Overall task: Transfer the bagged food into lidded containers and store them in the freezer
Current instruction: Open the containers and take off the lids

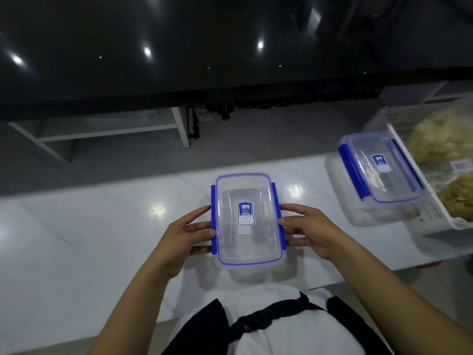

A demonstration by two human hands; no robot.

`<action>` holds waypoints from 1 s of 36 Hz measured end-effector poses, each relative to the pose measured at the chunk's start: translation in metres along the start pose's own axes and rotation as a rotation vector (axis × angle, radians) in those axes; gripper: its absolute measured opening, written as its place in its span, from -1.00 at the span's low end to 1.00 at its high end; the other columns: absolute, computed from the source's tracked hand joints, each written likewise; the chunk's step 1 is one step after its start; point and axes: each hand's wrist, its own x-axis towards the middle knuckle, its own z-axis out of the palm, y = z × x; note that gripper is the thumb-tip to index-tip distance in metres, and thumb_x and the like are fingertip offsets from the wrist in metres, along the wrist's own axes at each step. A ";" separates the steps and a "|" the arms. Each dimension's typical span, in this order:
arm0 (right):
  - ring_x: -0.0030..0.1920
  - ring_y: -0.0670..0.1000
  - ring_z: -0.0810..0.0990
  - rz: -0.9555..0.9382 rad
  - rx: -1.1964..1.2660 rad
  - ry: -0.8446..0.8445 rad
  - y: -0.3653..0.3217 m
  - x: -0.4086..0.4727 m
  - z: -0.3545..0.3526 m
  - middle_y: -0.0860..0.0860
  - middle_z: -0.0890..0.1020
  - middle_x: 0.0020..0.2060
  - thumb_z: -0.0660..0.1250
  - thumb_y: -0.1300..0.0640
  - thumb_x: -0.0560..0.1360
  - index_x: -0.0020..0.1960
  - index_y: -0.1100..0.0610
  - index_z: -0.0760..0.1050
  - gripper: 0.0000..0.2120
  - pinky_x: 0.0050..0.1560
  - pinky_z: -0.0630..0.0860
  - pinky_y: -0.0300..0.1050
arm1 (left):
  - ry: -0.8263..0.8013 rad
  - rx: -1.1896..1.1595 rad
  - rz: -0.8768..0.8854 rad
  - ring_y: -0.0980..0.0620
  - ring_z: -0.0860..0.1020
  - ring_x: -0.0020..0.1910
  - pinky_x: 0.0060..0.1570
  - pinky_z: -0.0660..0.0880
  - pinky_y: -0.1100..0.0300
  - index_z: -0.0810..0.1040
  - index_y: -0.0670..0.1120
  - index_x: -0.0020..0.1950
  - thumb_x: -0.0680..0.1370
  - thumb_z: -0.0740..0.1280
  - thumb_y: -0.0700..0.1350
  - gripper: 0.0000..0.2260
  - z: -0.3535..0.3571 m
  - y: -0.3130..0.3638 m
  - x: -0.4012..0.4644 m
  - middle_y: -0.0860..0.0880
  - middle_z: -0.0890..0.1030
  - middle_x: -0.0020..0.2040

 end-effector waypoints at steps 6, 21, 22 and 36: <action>-0.12 0.13 0.75 -0.021 0.020 0.015 0.005 -0.003 -0.005 0.12 0.75 -0.11 0.45 0.28 0.51 0.20 0.01 0.59 -0.68 -0.23 0.67 0.01 | 0.006 0.043 0.010 -0.15 0.72 -0.01 -0.19 0.67 0.00 0.57 0.12 0.34 0.51 0.46 -0.32 -0.51 0.007 0.002 0.001 -0.07 0.73 0.06; -0.17 0.11 0.73 0.030 0.123 -0.023 0.020 -0.004 -0.023 0.18 0.74 -0.09 0.37 0.35 0.54 0.22 0.05 0.61 -0.67 -0.23 0.65 0.00 | -0.105 0.002 -0.074 -0.23 0.68 0.10 -0.05 0.66 -0.04 0.56 0.19 0.35 0.58 0.34 -0.36 -0.49 -0.001 -0.003 0.000 -0.15 0.69 0.18; -0.18 0.11 0.73 0.030 0.124 -0.022 0.020 -0.004 -0.025 0.18 0.74 -0.09 0.36 0.36 0.54 0.23 0.06 0.61 -0.67 -0.22 0.65 0.00 | -0.103 0.000 -0.074 -0.23 0.68 0.11 -0.04 0.66 -0.05 0.55 0.20 0.35 0.58 0.34 -0.35 -0.50 -0.002 -0.003 -0.001 -0.13 0.68 0.20; 0.07 -0.05 0.70 -0.132 0.017 0.051 -0.003 -0.028 -0.013 -0.09 0.70 0.09 0.36 -0.08 0.57 0.17 -0.19 0.60 -0.81 0.03 0.67 0.00 | 0.128 0.167 0.106 0.19 0.63 0.14 0.00 0.62 0.22 0.54 0.25 0.30 0.61 0.37 -0.04 -0.70 0.033 0.021 -0.017 0.18 0.65 0.19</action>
